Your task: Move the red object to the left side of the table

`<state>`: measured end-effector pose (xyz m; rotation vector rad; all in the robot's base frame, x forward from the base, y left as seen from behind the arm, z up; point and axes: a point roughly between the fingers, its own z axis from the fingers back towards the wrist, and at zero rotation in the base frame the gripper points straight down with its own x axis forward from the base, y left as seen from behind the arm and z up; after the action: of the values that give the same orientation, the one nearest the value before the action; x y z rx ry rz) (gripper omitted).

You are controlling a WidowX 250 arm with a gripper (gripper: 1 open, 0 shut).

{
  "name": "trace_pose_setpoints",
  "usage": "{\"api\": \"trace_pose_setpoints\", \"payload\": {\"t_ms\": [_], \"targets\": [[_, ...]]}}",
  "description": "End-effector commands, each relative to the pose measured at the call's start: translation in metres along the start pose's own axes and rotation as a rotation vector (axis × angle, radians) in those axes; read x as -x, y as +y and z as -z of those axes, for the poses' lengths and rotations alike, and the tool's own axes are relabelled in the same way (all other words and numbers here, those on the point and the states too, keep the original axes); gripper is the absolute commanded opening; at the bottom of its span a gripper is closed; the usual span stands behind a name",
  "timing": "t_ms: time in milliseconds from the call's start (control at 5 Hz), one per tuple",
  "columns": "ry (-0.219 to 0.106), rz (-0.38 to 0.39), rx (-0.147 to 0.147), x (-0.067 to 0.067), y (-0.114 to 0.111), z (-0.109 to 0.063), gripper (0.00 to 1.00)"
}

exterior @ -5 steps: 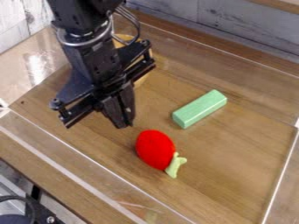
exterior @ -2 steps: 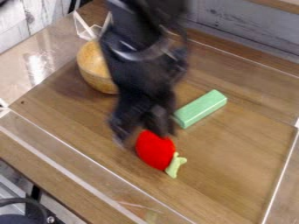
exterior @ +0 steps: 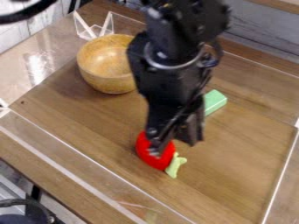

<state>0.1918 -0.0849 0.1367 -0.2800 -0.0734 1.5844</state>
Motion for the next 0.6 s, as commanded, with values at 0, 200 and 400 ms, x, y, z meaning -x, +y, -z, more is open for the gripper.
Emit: {"api": "trace_pose_setpoints", "payload": {"t_ms": [0, 200, 400], "targets": [[0.016, -0.031, 0.039, 0.007, 0.003, 0.002, 1.0], [0.023, -0.057, 0.05, 0.01, 0.014, 0.015, 1.0], [0.044, -0.069, 0.055, 0.008, 0.012, 0.027, 0.0]]}}
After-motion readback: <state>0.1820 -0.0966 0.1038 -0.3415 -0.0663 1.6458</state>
